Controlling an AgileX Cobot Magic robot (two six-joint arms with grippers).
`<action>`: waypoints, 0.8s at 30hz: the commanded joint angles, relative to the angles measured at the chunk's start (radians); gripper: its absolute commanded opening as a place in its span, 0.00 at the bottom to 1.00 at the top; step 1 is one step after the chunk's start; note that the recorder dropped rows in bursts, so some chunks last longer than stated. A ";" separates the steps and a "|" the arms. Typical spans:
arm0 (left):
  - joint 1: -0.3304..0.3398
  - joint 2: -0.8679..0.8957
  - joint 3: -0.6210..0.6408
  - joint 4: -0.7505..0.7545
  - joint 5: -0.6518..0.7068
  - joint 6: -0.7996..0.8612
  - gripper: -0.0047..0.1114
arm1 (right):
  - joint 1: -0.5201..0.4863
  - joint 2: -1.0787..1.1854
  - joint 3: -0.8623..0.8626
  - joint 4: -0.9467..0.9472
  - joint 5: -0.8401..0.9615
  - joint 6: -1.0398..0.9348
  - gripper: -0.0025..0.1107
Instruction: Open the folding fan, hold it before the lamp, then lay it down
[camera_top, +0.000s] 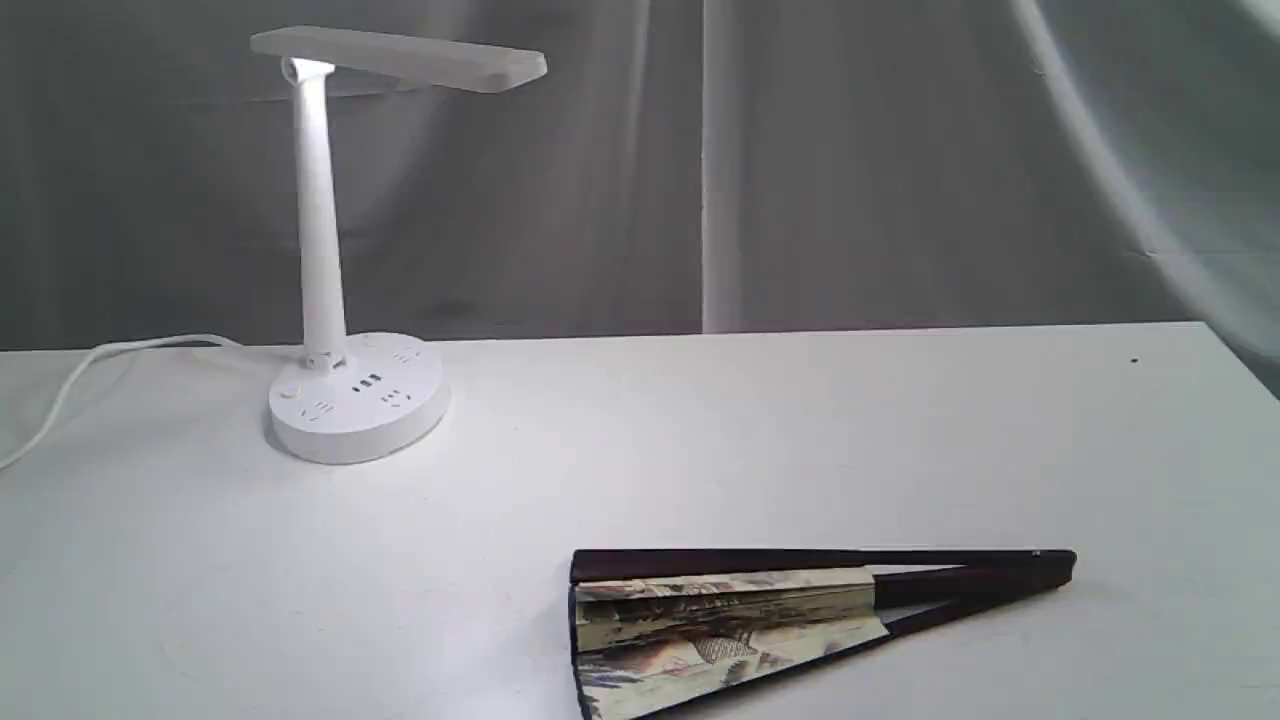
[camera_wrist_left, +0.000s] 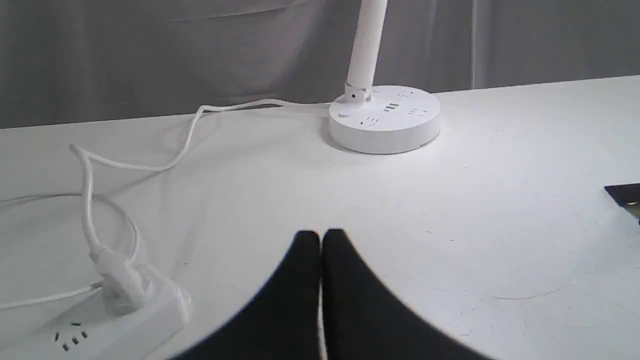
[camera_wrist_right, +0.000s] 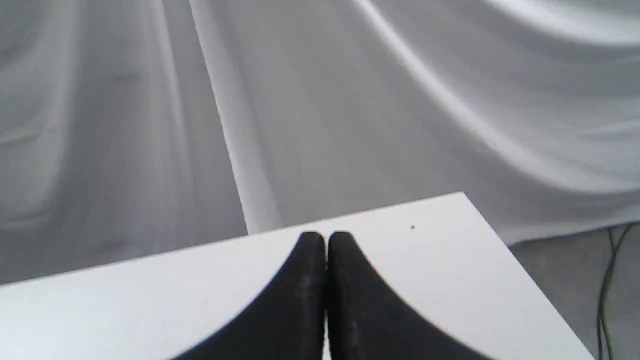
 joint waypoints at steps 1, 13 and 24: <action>-0.005 -0.005 0.003 -0.008 -0.006 0.001 0.04 | 0.002 0.187 -0.108 -0.062 0.033 0.001 0.02; -0.005 -0.005 0.003 -0.008 -0.006 0.001 0.04 | 0.105 0.664 -0.424 -0.116 0.149 -0.013 0.02; -0.005 -0.005 0.003 -0.006 -0.006 0.001 0.04 | 0.160 0.764 -0.441 -0.173 0.124 -0.016 0.02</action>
